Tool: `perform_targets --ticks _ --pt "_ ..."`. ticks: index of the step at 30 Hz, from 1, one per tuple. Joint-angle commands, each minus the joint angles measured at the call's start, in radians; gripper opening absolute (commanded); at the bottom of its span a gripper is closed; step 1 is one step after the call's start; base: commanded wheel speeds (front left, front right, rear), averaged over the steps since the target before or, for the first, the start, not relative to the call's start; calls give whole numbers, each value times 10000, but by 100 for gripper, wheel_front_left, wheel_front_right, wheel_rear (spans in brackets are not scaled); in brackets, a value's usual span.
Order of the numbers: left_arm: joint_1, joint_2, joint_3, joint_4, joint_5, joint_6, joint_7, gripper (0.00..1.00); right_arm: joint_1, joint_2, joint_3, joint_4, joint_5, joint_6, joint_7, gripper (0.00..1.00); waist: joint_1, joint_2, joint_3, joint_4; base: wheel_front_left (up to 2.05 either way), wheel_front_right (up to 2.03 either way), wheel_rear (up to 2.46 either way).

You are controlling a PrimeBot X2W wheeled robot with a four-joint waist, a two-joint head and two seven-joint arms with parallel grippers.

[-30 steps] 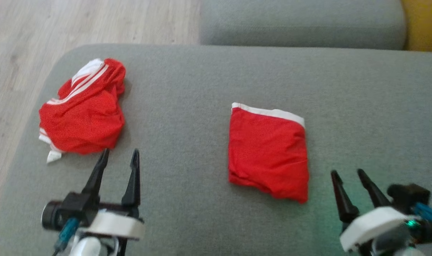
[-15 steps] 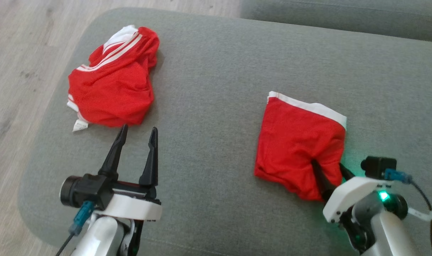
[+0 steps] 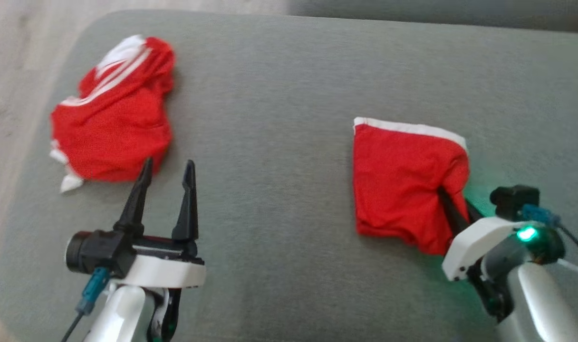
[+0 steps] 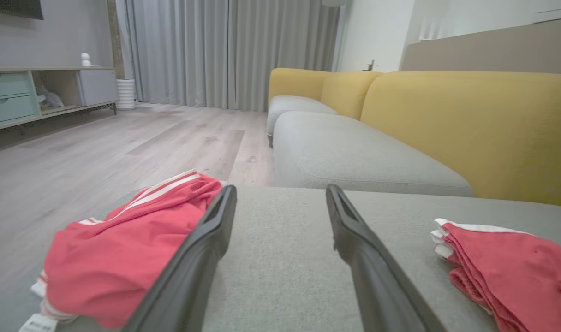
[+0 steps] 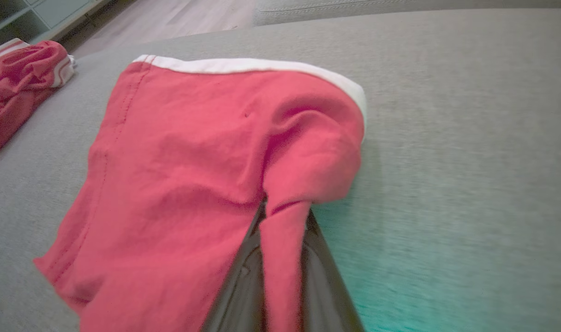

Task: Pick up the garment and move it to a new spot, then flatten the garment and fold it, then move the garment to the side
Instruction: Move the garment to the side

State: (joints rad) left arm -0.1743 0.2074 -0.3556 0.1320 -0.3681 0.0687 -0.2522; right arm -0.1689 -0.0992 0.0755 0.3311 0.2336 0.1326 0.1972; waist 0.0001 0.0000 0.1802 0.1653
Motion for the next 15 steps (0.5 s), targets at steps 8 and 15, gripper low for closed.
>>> perform_targets --ticks 8,15 --pt "-260 146 718 -660 299 -230 -94 100 -339 -1705 470 -1040 -40 -19 627 0 -1 0 587 -2434 0 0 0" --pt "-753 194 673 -874 512 -531 -94 100 -1479 -3006 544 -896 335 -19 874 0 -1 0 1510 -3219 0 0 0"
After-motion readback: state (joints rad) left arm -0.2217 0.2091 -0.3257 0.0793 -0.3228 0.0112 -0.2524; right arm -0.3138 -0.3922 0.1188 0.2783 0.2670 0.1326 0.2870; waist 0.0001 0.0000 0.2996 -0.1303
